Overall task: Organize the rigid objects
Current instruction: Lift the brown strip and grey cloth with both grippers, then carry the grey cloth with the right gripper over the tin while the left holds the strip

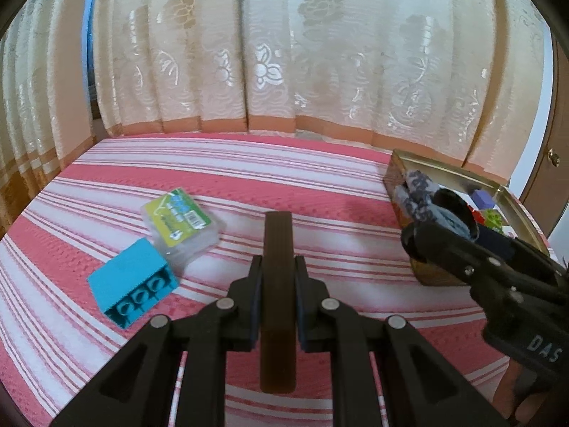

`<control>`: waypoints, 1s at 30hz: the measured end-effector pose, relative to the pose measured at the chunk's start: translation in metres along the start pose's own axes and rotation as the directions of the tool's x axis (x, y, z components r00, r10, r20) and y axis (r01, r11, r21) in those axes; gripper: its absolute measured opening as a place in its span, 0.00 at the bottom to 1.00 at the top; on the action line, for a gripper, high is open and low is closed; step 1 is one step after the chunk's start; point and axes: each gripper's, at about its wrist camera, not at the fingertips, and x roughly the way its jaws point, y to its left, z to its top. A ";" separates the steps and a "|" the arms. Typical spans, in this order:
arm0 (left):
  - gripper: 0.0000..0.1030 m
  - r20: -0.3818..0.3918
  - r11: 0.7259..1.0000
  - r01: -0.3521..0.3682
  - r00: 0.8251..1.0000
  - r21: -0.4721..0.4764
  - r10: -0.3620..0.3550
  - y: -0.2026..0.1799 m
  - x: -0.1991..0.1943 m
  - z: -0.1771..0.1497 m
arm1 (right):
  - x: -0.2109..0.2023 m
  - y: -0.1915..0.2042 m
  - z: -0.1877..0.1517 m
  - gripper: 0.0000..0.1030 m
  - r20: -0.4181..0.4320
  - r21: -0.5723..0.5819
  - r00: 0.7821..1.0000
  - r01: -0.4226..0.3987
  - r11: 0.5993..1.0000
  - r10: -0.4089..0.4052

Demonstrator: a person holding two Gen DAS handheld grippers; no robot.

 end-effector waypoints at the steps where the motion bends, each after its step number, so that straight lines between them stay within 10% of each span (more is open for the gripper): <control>1: 0.13 0.001 1.000 0.001 1.000 -0.001 -0.001 -0.001 0.000 0.000 | -0.001 -0.001 0.000 0.64 0.004 0.003 1.000 -0.004 1.000 0.004; 30: 0.13 0.111 0.986 0.112 0.986 0.123 -0.126 -0.095 -0.007 0.047 | -0.050 -0.084 0.013 0.64 0.150 0.139 0.977 0.132 0.981 -0.152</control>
